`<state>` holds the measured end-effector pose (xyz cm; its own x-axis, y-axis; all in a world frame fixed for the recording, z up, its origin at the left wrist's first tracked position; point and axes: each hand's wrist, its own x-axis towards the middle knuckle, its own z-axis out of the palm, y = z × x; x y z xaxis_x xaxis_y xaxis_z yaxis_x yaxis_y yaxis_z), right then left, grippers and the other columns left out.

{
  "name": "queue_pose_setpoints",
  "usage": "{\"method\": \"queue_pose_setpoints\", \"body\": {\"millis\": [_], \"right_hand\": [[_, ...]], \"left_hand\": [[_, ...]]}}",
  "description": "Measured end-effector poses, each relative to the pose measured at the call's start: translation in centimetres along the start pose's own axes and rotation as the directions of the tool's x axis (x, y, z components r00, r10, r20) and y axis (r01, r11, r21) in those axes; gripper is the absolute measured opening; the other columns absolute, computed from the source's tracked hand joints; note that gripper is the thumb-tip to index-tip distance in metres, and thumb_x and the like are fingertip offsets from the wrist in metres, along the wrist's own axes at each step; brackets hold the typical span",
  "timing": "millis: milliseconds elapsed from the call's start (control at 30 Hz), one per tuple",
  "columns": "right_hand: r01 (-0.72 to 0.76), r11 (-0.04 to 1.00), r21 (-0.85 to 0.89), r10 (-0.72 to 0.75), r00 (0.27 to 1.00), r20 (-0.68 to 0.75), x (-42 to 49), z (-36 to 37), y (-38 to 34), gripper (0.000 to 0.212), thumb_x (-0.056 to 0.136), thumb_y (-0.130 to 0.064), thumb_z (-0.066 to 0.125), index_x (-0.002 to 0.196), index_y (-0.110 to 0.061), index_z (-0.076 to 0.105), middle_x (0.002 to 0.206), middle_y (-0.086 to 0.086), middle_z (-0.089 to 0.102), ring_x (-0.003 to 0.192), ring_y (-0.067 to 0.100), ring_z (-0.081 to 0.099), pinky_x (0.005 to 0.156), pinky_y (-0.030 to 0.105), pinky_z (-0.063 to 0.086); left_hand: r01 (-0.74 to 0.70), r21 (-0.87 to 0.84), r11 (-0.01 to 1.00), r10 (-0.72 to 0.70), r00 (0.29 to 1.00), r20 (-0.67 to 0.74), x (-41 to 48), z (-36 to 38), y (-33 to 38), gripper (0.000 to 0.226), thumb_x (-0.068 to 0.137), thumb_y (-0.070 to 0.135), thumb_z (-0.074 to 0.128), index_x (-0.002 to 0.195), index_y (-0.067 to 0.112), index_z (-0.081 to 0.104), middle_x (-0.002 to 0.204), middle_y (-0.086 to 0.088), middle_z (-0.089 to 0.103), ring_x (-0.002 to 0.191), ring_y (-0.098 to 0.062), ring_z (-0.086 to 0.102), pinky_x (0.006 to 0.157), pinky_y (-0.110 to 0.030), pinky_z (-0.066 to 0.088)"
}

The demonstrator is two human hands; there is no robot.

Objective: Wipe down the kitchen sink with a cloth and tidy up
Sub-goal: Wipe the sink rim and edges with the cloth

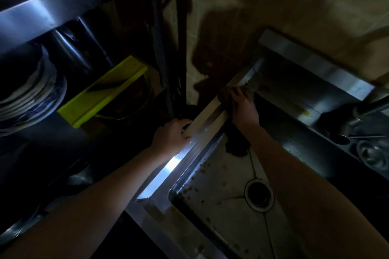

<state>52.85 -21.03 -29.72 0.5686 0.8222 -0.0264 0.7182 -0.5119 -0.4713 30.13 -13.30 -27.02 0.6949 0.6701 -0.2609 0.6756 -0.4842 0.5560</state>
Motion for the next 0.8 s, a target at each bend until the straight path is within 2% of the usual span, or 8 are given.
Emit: {"method": "queue_pose_setpoints", "body": {"millis": [100,167,267,367,533,600,733,800], "right_hand": [[-0.030,0.999,-0.017,0.030,0.998,0.053,1.2,-0.9,0.9,0.045,0.100,-0.012,0.037,0.144,-0.017,0.037,0.157,0.005,0.025,0.146,0.031,0.014,0.118,0.044,0.025],[-0.025,1.000,0.005,0.025,0.999,0.032,1.1,-0.9,0.9,0.043,0.100,-0.014,0.037,0.143,-0.016,0.039,0.156,0.006,0.028,0.146,0.030,0.016,0.118,0.043,0.023],[0.028,1.000,0.010,-0.028,1.000,0.002,-0.4,-0.3,0.6,0.041,0.099,-0.013,0.040,0.140,-0.012,0.044,0.153,0.009,0.033,0.144,0.033,0.019,0.117,0.040,0.022],[0.084,0.996,-0.042,-0.085,0.996,-0.021,-1.6,0.4,0.6,0.041,0.097,-0.013,0.046,0.138,-0.011,0.047,0.150,0.010,0.039,0.142,0.035,0.024,0.118,0.043,0.022],[0.208,0.976,-0.067,-0.215,0.969,-0.121,-0.9,0.8,0.1,0.037,0.088,-0.004,0.055,0.126,-0.003,0.058,0.132,0.018,0.057,0.126,0.044,0.046,0.106,0.054,0.038],[0.179,0.983,-0.035,-0.183,0.971,-0.157,0.0,0.9,-0.3,0.037,0.090,-0.005,0.053,0.127,-0.006,0.057,0.130,0.016,0.058,0.126,0.042,0.047,0.103,0.051,0.042],[0.062,0.998,0.018,-0.059,0.990,-0.129,2.7,0.9,0.2,0.040,0.097,-0.012,0.042,0.137,-0.016,0.048,0.146,0.006,0.044,0.139,0.033,0.032,0.108,0.044,0.038],[0.036,0.999,0.018,-0.034,0.992,-0.125,4.3,0.4,0.9,0.039,0.099,-0.015,0.040,0.137,-0.018,0.046,0.147,0.005,0.043,0.137,0.030,0.034,0.105,0.040,0.040]], "left_hand": [[-0.013,0.013,1.000,0.012,1.000,0.026,0.8,0.1,0.4,0.051,0.080,0.023,0.065,0.129,0.026,0.052,0.120,-0.007,0.060,0.108,-0.027,0.059,0.088,-0.040,0.050],[-0.037,0.070,0.997,0.034,0.998,0.055,1.4,-0.1,0.8,0.055,0.079,0.023,0.066,0.131,0.026,0.049,0.123,-0.007,0.058,0.112,-0.028,0.057,0.091,-0.041,0.048],[-0.064,0.085,0.994,0.054,0.993,0.107,2.2,-0.4,1.3,0.059,0.077,0.022,0.067,0.132,0.026,0.046,0.127,-0.007,0.056,0.117,-0.028,0.054,0.094,-0.042,0.046],[-0.090,0.065,0.994,0.083,0.990,0.114,3.1,-0.7,1.9,0.058,0.077,0.023,0.066,0.132,0.026,0.047,0.125,-0.010,0.057,0.115,-0.028,0.055,0.093,-0.042,0.047],[-0.171,0.107,0.979,0.164,0.984,0.074,4.8,-0.2,2.8,0.047,0.088,0.023,0.054,0.134,0.025,0.046,0.127,-0.011,0.055,0.115,-0.032,0.054,0.092,-0.042,0.046],[-0.191,0.118,0.975,0.183,0.980,0.077,5.6,0.0,3.2,0.044,0.088,0.022,0.054,0.132,0.024,0.048,0.127,-0.011,0.056,0.115,-0.032,0.054,0.092,-0.044,0.047],[-0.207,0.137,0.969,0.196,0.976,0.093,7.1,0.4,3.7,0.041,0.089,0.022,0.052,0.129,0.024,0.052,0.126,-0.011,0.056,0.115,-0.033,0.054,0.091,-0.044,0.047],[-0.231,0.163,0.959,0.220,0.972,0.082,7.6,0.6,3.8,0.036,0.090,0.023,0.051,0.126,0.024,0.055,0.124,-0.011,0.057,0.112,-0.033,0.055,0.088,-0.044,0.048]]}}
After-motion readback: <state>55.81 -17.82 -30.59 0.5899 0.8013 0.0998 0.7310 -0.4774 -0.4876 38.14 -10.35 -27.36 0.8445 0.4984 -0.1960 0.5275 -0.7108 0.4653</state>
